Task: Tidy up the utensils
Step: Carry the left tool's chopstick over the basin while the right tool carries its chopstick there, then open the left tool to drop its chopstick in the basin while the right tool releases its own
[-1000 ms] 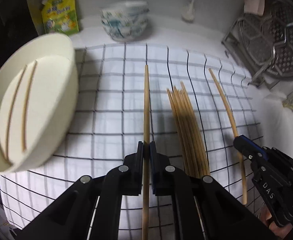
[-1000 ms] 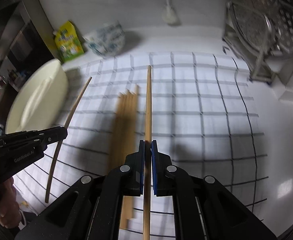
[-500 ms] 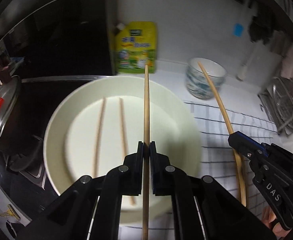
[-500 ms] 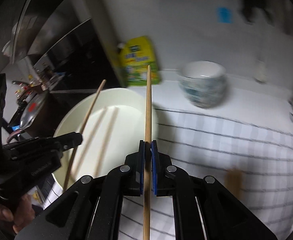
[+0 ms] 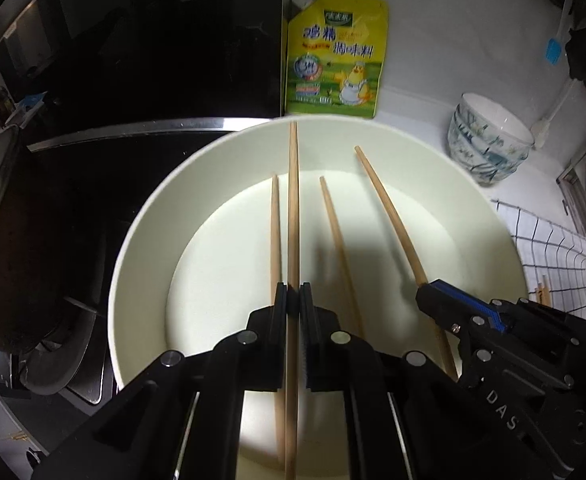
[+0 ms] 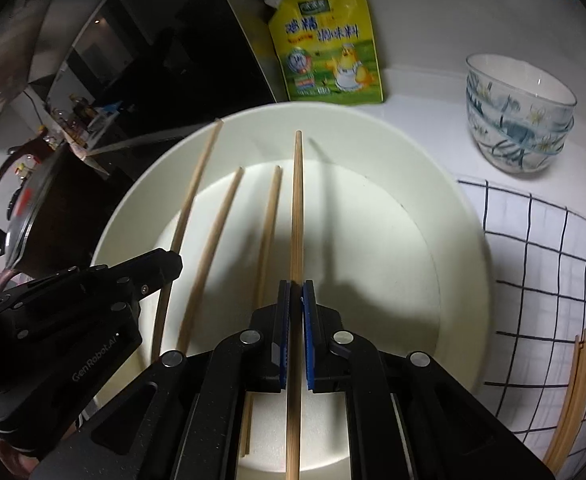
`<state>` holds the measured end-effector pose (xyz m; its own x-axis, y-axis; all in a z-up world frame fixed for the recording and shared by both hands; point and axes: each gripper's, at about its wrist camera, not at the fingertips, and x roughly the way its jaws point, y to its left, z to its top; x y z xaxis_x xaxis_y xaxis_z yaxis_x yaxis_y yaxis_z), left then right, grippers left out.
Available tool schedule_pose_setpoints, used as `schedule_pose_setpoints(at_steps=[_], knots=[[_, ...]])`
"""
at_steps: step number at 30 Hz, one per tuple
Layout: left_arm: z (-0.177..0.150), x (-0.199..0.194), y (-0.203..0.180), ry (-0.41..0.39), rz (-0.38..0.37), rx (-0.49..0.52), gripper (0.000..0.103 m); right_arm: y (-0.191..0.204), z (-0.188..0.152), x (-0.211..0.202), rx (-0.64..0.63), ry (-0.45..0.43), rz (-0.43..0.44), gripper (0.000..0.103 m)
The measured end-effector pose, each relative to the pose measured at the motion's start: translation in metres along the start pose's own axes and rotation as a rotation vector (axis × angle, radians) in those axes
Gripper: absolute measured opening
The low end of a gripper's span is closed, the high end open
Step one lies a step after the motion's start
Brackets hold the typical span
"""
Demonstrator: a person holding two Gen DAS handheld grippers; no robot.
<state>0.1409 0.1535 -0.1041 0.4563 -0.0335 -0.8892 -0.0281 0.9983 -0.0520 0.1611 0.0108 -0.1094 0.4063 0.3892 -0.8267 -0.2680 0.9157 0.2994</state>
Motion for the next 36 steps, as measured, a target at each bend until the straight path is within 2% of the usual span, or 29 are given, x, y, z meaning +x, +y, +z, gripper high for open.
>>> schedule_pose_setpoints(at_steps=[5, 6, 8, 10, 12, 23, 36], knots=[[-0.002, 0.006, 0.008, 0.015, -0.017, -0.007, 0.011, -0.005, -0.001, 0.002, 0.021, 0.003, -0.028, 0.007], [-0.002, 0.006, 0.01, 0.017, -0.021, -0.011, 0.017, -0.006, -0.001, 0.001, 0.024, 0.0, -0.03, 0.007], [-0.002, 0.004, 0.012, 0.013, -0.023, -0.018, 0.027, -0.006, -0.002, -0.006, 0.027, -0.025, -0.047, 0.018], [-0.002, 0.0, 0.013, 0.002, -0.02, -0.023, 0.041, -0.004, -0.002, -0.013, 0.02, -0.045, -0.064, 0.019], [-0.002, -0.004, 0.015, -0.01, -0.019, -0.029, 0.047, -0.002, -0.001, -0.016, 0.017, -0.053, -0.07, 0.019], [-0.008, -0.032, 0.014, -0.032, -0.016, -0.037, 0.05, 0.002, -0.017, -0.048, -0.005, -0.075, -0.081, 0.019], [-0.023, -0.077, -0.007, -0.089, 0.005, -0.036, 0.057, -0.004, -0.043, -0.098, -0.031, -0.123, -0.068, 0.022]])
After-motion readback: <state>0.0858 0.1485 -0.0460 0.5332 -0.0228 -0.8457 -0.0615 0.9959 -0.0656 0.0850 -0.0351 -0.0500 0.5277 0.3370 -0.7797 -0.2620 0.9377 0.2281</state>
